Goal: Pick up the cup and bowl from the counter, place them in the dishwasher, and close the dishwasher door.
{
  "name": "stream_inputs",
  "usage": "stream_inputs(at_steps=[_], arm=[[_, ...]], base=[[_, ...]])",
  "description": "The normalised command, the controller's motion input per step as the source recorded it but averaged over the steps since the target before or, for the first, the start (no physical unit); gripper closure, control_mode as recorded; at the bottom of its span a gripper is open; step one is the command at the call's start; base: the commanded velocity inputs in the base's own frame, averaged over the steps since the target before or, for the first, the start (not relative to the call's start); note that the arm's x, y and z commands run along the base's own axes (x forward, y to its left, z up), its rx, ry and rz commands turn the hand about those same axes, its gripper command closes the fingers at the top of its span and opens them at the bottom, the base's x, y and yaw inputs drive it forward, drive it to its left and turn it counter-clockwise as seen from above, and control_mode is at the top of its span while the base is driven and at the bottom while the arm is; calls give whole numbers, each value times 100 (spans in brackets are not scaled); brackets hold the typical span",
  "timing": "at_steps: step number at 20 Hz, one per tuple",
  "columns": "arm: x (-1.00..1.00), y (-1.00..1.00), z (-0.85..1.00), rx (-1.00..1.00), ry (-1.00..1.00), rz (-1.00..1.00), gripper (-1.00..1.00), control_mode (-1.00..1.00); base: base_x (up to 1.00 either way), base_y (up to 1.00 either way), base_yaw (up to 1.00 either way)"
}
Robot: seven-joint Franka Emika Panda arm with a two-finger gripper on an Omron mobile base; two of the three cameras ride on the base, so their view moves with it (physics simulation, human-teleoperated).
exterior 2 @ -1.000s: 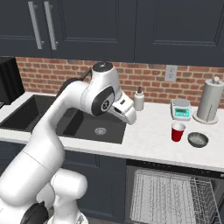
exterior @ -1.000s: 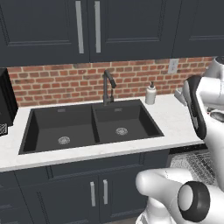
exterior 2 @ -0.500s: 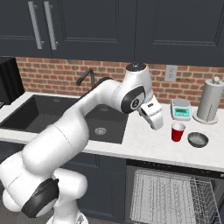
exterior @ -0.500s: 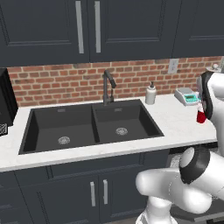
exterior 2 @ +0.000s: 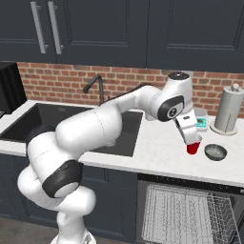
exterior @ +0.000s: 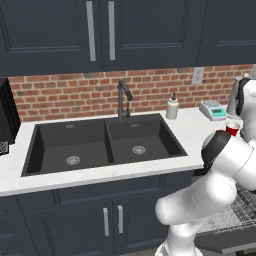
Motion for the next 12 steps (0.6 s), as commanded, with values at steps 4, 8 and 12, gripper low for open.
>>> stream_inputs(at_steps=[4,8,12], arm=[[41,-33,-31,10,0,-21,-100,-100],[39,-33,-34,10,0,-19,-100,-100],[24,-45,-30,7,0,-19,-100,-100]], base=[[0,0,0],[0,0,0],[0,0,0]])
